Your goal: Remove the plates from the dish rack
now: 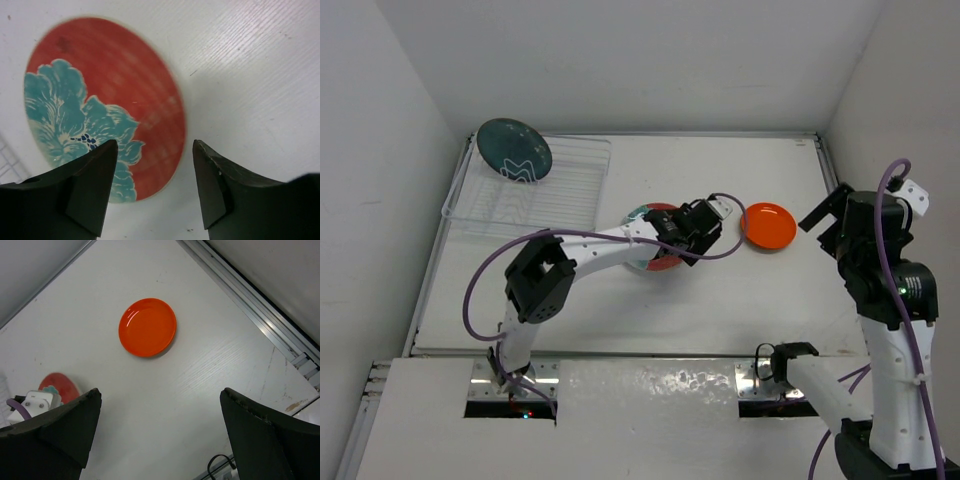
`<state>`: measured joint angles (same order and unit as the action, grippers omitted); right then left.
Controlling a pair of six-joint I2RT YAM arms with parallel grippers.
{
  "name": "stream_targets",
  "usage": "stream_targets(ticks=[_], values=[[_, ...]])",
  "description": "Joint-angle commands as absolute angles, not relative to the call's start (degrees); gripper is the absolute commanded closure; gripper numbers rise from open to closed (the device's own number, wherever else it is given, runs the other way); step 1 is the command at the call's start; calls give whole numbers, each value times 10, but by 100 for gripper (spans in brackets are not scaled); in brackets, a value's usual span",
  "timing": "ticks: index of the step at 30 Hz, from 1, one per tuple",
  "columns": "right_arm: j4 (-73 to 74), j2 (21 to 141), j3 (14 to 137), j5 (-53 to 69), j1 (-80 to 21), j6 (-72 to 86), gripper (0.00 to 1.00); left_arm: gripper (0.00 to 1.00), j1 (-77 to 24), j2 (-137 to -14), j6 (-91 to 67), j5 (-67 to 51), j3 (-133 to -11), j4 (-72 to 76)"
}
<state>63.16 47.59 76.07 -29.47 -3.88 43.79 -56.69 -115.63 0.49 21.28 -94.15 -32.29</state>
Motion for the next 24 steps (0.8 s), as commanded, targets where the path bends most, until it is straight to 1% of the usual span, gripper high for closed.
stream_targets(ticks=[1,2,4,5,6,7,8,9,10,11,12,13,15,16,17,18,19,20,21,22,24], values=[[595,483,766,-289,-39,438,1,41,-553,-1138,-53,176,-955,-307],[592,483,767,-287,-40,437,1,31,-548,-1135,-64,174,-968,-319],[585,485,768,-281,-40,432,1,19,-519,-1105,-103,180,-994,-326],[583,486,768,-279,-39,428,1,3,-499,-1095,-122,176,-1020,-327],[580,486,766,-274,-40,425,1,0,-476,-1084,-145,168,-1038,-333],[571,487,764,-268,-39,423,1,0,-415,-1083,-198,160,-1062,-343],[567,487,757,-254,-39,420,1,0,-381,-1087,-224,156,-1117,-373],[563,487,753,-246,-39,421,1,0,-348,-1106,-254,154,-1148,-397],[558,488,748,-239,-39,423,1,0,-280,-1120,-316,160,-1184,-422],[556,489,738,-227,-40,424,1,0,-247,-1134,-341,163,-1239,-461],[553,490,732,-220,-40,424,1,0,-188,-1157,-392,162,-1258,-474],[548,491,726,-212,-39,424,1,0,-160,-1164,-419,158,-1273,-482],[543,497,708,-183,-39,423,1,0,-107,-1169,-462,136,-1260,-445],[532,497,700,-168,-39,420,1,0,-61,-1167,-503,104,-1244,-418],[519,499,681,-141,-40,418,1,0,-21,-1167,-551,73,-1210,-359],[519,501,672,-126,-40,416,1,0,-20,-1167,-551,73,-1198,-334],[508,504,663,-112,-40,413,1,2,3,-1169,-590,52,-1180,-310],[505,506,648,-99,-39,408,1,3,20,-1171,-603,51,-1179,-270],[504,513,643,-83,-40,405,1,4,29,-1183,-618,59,-1187,-264],[504,518,638,-77,-39,402,1,7,32,-1195,-620,61,-1228,-265],[505,527,628,-69,-40,395,1,8,33,-1238,-626,78,-1290,-316]])
